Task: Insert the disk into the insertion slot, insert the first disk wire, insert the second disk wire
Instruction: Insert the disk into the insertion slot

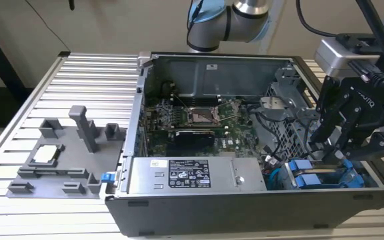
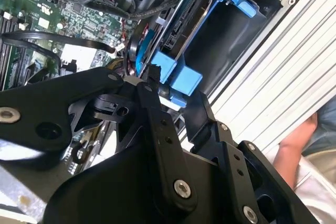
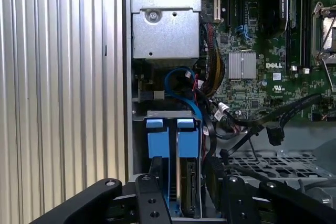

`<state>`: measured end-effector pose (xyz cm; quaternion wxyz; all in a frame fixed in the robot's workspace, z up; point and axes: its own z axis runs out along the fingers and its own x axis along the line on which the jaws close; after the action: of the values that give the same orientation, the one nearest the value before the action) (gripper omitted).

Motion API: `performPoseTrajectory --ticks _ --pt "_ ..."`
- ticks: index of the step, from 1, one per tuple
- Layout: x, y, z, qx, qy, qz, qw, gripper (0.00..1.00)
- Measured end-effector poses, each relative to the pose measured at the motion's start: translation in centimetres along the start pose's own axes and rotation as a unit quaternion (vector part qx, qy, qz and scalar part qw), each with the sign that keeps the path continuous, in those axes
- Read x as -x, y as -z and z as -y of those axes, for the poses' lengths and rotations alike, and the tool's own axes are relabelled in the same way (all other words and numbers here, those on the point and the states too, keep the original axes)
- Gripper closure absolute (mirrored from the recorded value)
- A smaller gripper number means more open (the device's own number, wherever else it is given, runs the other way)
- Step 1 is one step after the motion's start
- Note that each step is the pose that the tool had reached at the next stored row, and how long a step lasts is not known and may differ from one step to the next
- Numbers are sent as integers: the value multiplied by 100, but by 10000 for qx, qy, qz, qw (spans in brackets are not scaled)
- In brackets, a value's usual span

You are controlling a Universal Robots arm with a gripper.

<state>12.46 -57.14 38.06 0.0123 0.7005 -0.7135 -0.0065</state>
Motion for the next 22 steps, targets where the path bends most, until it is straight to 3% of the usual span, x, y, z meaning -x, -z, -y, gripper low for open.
performPoseTrajectory --ticks 9,12,14,16,17,22 --pt "18 74 18 -6 0 5 10000 53" --pt "19 100 19 -39 2 24 10000 53" --pt "19 106 19 -85 1 48 10000 53" --pt "20 107 19 -172 2 77 9998 53" --pt "20 107 19 -238 3 88 9997 53" --pt "21 107 19 -685 14 131 9976 53"
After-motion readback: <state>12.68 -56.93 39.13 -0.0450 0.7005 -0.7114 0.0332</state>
